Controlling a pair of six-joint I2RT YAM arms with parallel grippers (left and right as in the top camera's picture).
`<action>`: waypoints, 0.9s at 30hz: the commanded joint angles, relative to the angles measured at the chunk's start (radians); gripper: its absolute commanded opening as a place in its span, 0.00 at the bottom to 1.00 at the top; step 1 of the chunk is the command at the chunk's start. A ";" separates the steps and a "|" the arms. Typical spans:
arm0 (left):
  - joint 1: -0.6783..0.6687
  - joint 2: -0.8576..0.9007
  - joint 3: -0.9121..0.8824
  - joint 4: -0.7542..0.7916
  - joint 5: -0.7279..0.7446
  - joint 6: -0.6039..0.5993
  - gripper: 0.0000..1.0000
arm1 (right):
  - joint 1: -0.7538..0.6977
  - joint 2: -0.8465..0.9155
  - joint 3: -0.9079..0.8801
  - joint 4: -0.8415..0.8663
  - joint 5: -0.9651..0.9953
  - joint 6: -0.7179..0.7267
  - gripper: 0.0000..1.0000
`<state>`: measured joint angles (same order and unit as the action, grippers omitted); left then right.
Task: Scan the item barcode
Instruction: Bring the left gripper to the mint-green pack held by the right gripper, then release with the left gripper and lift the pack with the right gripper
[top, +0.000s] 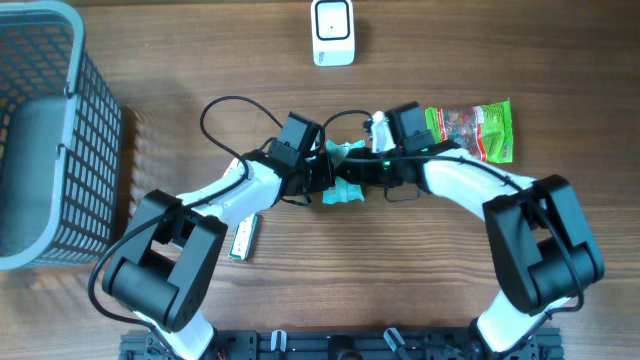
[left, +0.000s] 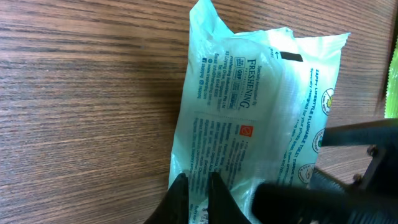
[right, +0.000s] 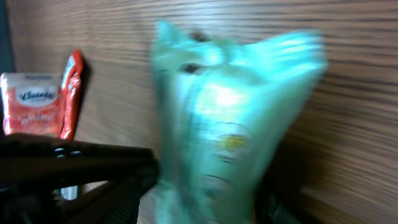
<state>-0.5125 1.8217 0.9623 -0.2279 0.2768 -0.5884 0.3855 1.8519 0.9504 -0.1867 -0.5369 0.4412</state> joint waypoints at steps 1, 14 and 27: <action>-0.003 0.025 0.001 -0.007 -0.024 -0.003 0.08 | 0.054 0.007 -0.010 0.043 -0.017 0.007 0.57; 0.049 -0.069 0.001 -0.062 -0.027 -0.001 0.07 | 0.051 0.007 -0.010 0.067 -0.002 0.029 0.12; 0.365 -0.304 0.001 -0.126 -0.035 0.123 0.61 | 0.027 -0.405 -0.002 -0.097 0.075 -0.421 0.04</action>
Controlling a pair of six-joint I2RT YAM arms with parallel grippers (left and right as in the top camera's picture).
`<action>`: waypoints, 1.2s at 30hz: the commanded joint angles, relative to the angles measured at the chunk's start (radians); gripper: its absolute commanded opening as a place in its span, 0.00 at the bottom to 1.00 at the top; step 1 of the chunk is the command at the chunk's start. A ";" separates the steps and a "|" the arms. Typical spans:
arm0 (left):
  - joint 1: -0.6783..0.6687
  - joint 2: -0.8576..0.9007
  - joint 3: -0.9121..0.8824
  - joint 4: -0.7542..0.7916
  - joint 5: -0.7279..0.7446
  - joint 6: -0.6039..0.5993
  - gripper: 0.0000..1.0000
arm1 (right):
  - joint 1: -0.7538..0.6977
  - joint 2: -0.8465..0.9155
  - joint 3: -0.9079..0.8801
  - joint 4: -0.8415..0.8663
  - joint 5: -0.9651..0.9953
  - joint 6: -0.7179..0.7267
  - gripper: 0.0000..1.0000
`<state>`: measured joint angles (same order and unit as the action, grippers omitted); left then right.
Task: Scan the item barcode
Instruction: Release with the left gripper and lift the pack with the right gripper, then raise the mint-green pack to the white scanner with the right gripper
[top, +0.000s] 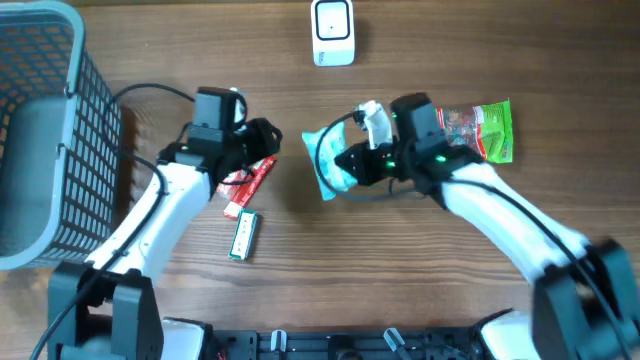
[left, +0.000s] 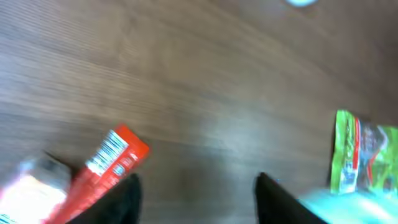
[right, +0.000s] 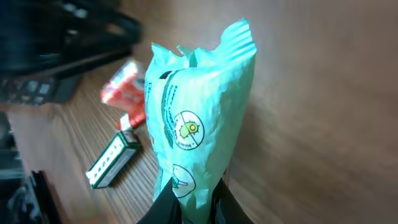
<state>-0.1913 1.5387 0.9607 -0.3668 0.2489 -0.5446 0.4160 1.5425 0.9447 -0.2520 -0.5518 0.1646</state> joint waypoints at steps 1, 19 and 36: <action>0.059 -0.021 0.003 0.024 -0.008 0.102 0.63 | -0.003 -0.137 0.004 -0.059 0.125 -0.185 0.04; 0.124 -0.020 0.003 0.123 -0.053 0.126 1.00 | 0.137 -0.104 0.401 -0.334 0.528 -0.611 0.04; 0.124 -0.020 0.003 0.123 -0.053 0.126 1.00 | 0.259 0.533 0.781 0.227 1.089 -1.253 0.04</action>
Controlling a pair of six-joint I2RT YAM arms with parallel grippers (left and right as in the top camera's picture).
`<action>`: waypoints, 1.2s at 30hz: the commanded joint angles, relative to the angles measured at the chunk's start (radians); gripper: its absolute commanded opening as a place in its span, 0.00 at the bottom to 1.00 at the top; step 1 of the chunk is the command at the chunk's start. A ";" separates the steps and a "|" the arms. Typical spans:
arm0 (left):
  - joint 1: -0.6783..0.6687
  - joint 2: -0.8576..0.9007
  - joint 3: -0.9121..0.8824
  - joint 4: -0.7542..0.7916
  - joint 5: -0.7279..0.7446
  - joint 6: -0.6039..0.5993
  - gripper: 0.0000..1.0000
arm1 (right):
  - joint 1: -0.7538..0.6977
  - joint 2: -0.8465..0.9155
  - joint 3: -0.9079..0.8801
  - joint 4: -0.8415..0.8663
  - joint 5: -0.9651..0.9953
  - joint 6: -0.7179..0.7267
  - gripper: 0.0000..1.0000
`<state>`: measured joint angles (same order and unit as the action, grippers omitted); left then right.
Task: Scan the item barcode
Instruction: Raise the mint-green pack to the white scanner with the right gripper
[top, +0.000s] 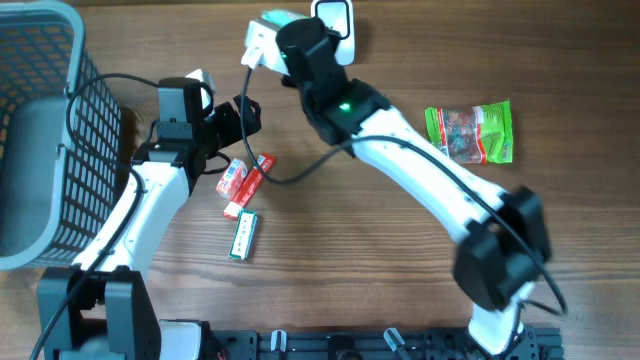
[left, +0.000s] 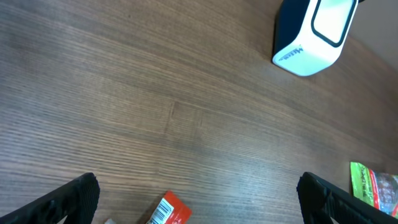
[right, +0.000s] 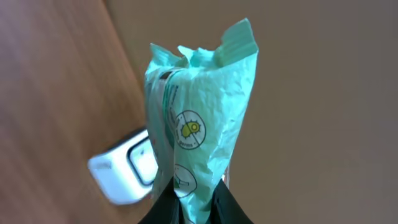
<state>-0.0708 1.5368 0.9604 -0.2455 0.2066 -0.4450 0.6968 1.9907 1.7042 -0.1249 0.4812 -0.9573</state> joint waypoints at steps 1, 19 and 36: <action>0.003 -0.018 0.003 0.002 -0.010 0.026 1.00 | -0.034 0.122 0.021 0.164 0.055 -0.147 0.04; 0.004 -0.018 0.003 -0.006 -0.010 0.026 1.00 | -0.227 0.314 0.021 0.520 -0.156 0.445 0.04; 0.003 -0.018 0.003 -0.006 -0.010 0.026 1.00 | -0.197 0.443 0.021 0.725 -0.116 -0.019 0.04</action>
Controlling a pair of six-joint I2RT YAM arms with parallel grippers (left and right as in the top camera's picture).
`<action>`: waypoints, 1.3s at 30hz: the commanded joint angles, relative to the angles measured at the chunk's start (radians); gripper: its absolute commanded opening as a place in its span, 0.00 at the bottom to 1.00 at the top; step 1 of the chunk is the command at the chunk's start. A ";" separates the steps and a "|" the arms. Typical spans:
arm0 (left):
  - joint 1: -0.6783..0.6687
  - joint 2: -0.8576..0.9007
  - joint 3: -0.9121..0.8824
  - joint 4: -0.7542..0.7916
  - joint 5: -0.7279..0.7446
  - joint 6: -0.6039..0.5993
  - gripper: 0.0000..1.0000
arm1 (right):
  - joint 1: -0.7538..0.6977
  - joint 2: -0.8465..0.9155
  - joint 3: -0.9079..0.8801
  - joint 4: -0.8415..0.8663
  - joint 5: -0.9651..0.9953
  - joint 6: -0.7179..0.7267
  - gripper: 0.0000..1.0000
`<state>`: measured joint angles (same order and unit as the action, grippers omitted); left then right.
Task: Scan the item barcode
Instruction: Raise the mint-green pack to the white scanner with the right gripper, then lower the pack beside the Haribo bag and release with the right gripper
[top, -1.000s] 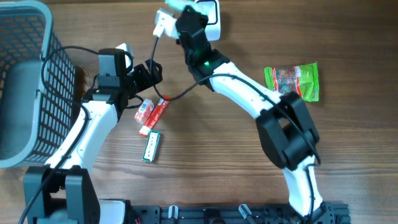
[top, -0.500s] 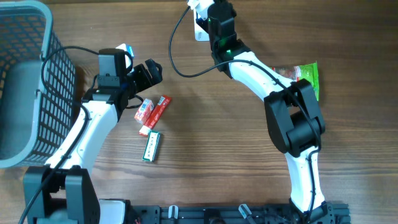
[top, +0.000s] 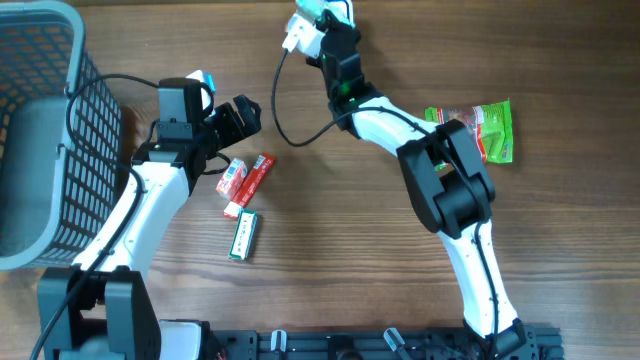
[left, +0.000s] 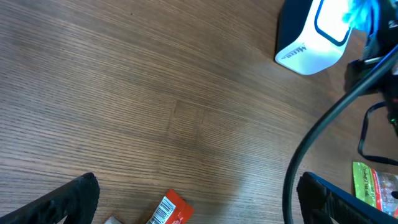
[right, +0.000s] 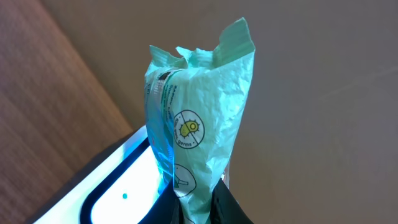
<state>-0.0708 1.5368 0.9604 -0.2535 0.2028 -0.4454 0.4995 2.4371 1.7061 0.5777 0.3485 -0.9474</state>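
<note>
A teal wipes packet (right: 199, 124) stands upright in my right gripper (right: 198, 199), which is shut on its lower end. Just below it lies the white scanner (right: 118, 186), its window glowing bright with a blue sheen on the packet's near side. In the left wrist view the scanner (left: 314, 34) shows blue light at its top. From overhead, my right gripper (top: 335, 25) sits at the far table edge, covering most of the scanner. My left gripper (top: 238, 115) hangs open above the table, left of centre, holding nothing.
A red packet (top: 256, 172) and a white-and-red tissue pack (top: 232, 177) lie under the left gripper, with a green gum box (top: 243, 237) nearer the front. A green snack bag (top: 478, 128) lies at the right. A grey basket (top: 40, 130) fills the left side. A black cable (left: 308, 155) loops near the scanner.
My right gripper has moved a little right with the teal packet, from just left of the scanner to right over it. The scanner window now glows blue. The left arm has not moved.
Both grippers were at the teal packet mid-table, the left fingers at its edge. Then the right held it upright alone while the left had drawn off to the left, open. Then the packet was near the scanner at the far edge, and now over its lit window.
</note>
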 joint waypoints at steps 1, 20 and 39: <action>0.003 -0.018 0.003 0.002 -0.006 0.027 1.00 | 0.000 -0.004 0.019 0.020 0.019 -0.007 0.04; 0.003 -0.018 0.003 0.002 -0.006 0.027 1.00 | -0.097 -0.644 -0.042 -1.699 -0.059 0.930 0.04; 0.003 -0.018 0.003 0.002 -0.006 0.027 1.00 | -0.346 -0.642 -0.603 -1.070 -0.080 1.058 0.04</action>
<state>-0.0708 1.5341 0.9604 -0.2531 0.2028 -0.4450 0.1627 1.7878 1.1416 -0.5144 0.1364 0.0811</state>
